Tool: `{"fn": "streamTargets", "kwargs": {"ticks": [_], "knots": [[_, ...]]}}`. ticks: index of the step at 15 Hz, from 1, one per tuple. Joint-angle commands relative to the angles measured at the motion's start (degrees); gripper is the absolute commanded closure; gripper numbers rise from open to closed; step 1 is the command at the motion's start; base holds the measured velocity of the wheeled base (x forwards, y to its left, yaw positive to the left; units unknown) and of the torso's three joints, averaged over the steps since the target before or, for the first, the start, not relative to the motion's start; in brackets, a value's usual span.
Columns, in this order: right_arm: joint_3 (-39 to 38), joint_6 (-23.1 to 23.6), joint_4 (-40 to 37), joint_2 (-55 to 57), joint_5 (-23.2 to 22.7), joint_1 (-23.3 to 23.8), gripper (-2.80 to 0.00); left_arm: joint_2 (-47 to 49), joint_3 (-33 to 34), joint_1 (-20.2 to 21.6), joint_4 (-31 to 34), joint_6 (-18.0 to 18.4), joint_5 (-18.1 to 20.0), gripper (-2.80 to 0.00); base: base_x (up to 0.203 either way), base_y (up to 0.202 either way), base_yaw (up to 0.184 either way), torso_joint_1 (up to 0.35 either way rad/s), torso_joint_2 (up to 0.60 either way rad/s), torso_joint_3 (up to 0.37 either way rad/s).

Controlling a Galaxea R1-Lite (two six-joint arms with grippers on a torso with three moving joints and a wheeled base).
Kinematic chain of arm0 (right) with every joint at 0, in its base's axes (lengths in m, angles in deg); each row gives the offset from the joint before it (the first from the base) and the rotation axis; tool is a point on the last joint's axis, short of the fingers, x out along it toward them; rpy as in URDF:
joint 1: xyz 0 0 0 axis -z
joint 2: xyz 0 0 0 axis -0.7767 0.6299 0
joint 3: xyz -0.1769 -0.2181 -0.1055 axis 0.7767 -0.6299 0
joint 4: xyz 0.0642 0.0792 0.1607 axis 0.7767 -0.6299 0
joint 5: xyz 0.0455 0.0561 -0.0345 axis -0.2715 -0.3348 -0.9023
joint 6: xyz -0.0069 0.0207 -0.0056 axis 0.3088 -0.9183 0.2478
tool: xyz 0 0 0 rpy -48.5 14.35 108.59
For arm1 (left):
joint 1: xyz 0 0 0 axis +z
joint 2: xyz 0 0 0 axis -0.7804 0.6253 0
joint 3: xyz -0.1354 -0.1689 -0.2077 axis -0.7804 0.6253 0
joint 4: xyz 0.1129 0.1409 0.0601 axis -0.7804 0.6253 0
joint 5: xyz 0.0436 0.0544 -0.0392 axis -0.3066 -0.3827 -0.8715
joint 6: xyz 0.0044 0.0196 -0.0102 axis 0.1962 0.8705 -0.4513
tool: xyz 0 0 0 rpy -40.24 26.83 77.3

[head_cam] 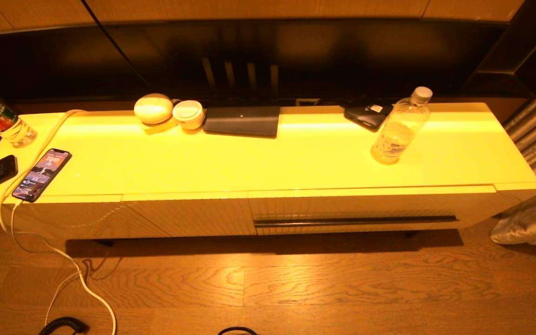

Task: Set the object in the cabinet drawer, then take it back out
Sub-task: Open the drawer

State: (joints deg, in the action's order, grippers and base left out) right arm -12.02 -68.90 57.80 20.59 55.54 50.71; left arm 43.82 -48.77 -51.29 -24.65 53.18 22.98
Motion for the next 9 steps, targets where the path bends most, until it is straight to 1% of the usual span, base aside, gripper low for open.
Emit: {"fn": "streamTargets", "kwargs": {"ticks": [1,3,6,8,9], "knots": [[6.7,0.2,-3.5,0.1,-0.3,0.0,0.0,0.0,0.2,0.0,0.0,0.0,0.0,0.0,0.0,0.0,0.0,0.0,0.0,0.0],[18.6,0.8,-10.2,3.7,-1.5,0.0,0.0,0.0,0.1,0.0,0.0,0.0,0.0,0.0,0.0,0.0,0.0,0.0,0.0,0.0],[34.2,3.5,-14.4,18.7,-3.0,-0.3,0.0,0.0,0.1,0.0,0.0,0.0,0.0,0.0,0.0,0.0,0.0,0.0,0.0,0.0],[43.3,7.3,-15.8,29.2,-3.6,-0.9,0.0,0.0,0.1,0.0,0.0,0.0,0.0,0.0,0.0,0.0,0.0,0.0,0.0,0.0],[46.9,11.2,-17.0,34.5,-4.1,-1.1,0.0,0.0,0.1,0.0,0.0,0.0,0.0,0.0,0.0,0.0,0.0,0.0,0.0,0.0]]}}
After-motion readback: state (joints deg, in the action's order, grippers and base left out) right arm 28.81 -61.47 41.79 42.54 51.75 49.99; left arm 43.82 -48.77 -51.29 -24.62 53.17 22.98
